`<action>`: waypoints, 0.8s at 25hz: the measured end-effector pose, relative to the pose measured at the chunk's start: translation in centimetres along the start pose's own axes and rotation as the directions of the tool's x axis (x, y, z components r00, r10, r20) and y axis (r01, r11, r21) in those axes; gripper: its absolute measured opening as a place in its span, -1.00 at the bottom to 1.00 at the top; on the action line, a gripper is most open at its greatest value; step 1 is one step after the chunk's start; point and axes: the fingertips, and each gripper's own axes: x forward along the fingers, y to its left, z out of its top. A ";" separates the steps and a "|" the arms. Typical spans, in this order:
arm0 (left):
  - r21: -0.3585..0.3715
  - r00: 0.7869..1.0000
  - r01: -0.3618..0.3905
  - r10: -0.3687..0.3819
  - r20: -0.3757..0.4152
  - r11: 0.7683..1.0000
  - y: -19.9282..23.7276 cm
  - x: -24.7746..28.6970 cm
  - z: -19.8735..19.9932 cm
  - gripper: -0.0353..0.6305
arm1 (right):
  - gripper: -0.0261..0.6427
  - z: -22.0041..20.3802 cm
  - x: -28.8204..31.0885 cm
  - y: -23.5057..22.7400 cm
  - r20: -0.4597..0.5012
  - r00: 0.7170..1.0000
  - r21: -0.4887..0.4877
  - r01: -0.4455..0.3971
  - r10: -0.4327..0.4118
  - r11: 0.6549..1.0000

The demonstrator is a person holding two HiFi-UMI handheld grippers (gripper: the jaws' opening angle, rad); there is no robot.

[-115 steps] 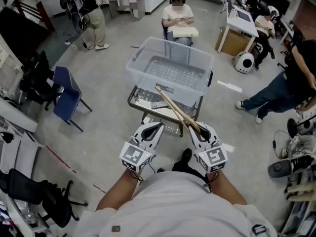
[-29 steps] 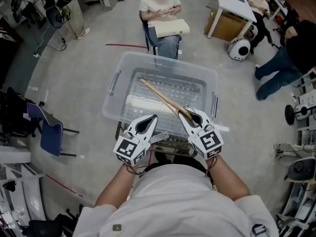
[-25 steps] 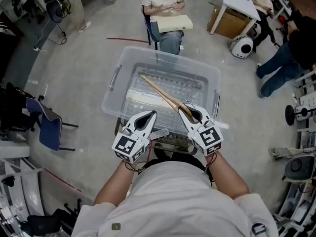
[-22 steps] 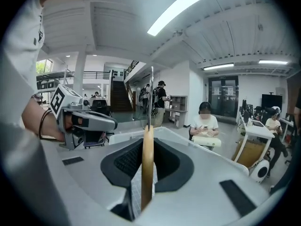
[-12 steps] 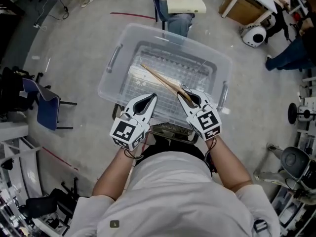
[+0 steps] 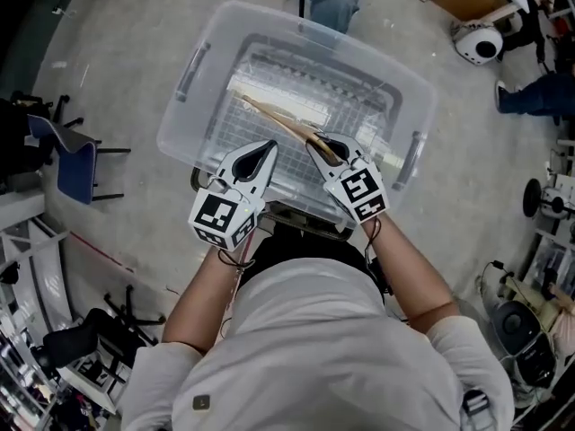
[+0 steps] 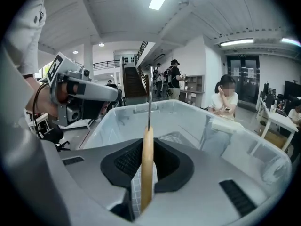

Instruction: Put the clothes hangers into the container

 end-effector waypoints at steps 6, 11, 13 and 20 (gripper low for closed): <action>-0.067 0.999 -0.024 0.022 -0.023 0.997 1.2 2.2 -2.1 -0.84 | -0.72 -5.5 3.2 -0.8 -0.093 0.994 0.026 -0.056 0.058 0.998; -0.070 0.999 -0.035 0.032 -0.038 0.997 2.0 3.8 -3.1 -0.84 | -0.72 -9.0 5.8 -1.6 -0.148 0.984 0.074 -0.085 0.095 0.994; -0.066 0.998 -0.042 0.039 -0.041 0.997 2.4 4.4 -3.4 -0.84 | -0.72 -10.1 6.9 -1.8 -0.169 0.980 0.081 -0.096 0.108 0.992; -0.076 0.997 -0.049 0.045 -0.065 0.996 3.4 6.4 -4.4 -0.84 | -0.72 -12.9 9.5 -2.3 -0.219 0.966 0.107 -0.115 0.137 0.988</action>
